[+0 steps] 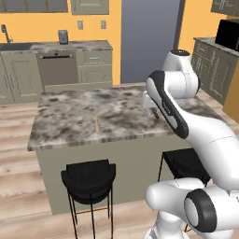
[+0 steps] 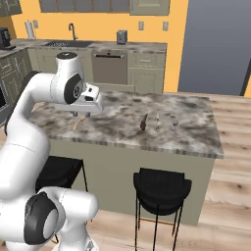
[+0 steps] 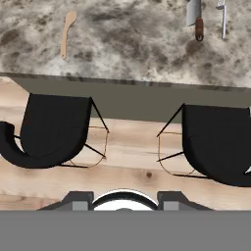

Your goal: Pick up the metallic utensils from the counter and place them in the open drawer. Make sure not to pick up any wooden utensils.

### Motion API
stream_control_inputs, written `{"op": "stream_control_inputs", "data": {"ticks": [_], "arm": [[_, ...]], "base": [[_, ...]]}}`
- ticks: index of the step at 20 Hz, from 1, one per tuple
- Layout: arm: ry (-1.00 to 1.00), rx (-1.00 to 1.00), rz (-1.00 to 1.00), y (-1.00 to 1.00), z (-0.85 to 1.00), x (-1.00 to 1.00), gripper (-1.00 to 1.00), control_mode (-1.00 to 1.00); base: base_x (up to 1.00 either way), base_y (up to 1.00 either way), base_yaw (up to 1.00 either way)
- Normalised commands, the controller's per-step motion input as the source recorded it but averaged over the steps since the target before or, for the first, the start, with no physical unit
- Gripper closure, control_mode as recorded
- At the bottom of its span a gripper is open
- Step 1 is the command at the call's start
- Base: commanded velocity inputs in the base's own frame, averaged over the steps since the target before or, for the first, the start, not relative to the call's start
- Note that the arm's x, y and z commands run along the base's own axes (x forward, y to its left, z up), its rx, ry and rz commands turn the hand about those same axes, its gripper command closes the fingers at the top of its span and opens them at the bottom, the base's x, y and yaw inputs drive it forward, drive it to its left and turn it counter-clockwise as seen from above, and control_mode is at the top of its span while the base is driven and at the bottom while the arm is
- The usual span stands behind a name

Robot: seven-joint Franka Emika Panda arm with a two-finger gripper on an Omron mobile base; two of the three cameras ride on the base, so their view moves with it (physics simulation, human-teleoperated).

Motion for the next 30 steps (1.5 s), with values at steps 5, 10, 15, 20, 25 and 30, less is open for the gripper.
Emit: {"op": "stream_control_inputs", "data": {"ticks": [5, 10, 15, 20, 25, 30], "arm": [[0.0, 0.07, 0.04, -0.11, 0.0, 0.04, -1.0, -1.0], [0.0, 0.06, 0.05, -0.13, 0.0, 0.09, -1.0, -1.0], [0.01, 0.15, 0.07, -0.42, 0.0, 0.44, -1.0, -1.0], [0.11, 0.0, -0.06, -0.51, -0.08, 0.72, -1.0, -1.0], [0.05, 0.0, -0.18, -0.78, -0.26, 0.6, -1.0, -1.0], [0.0, 0.0, -0.03, -0.94, -0.44, 0.35, -1.0, -1.0]], "base": [[0.0, 0.0, 0.0], [0.0, 0.0, 0.0], [0.0, 0.0, 0.0], [0.0, 0.0, 0.0], [0.0, 0.0, 0.0], [0.0, 0.0, 0.0]]}}
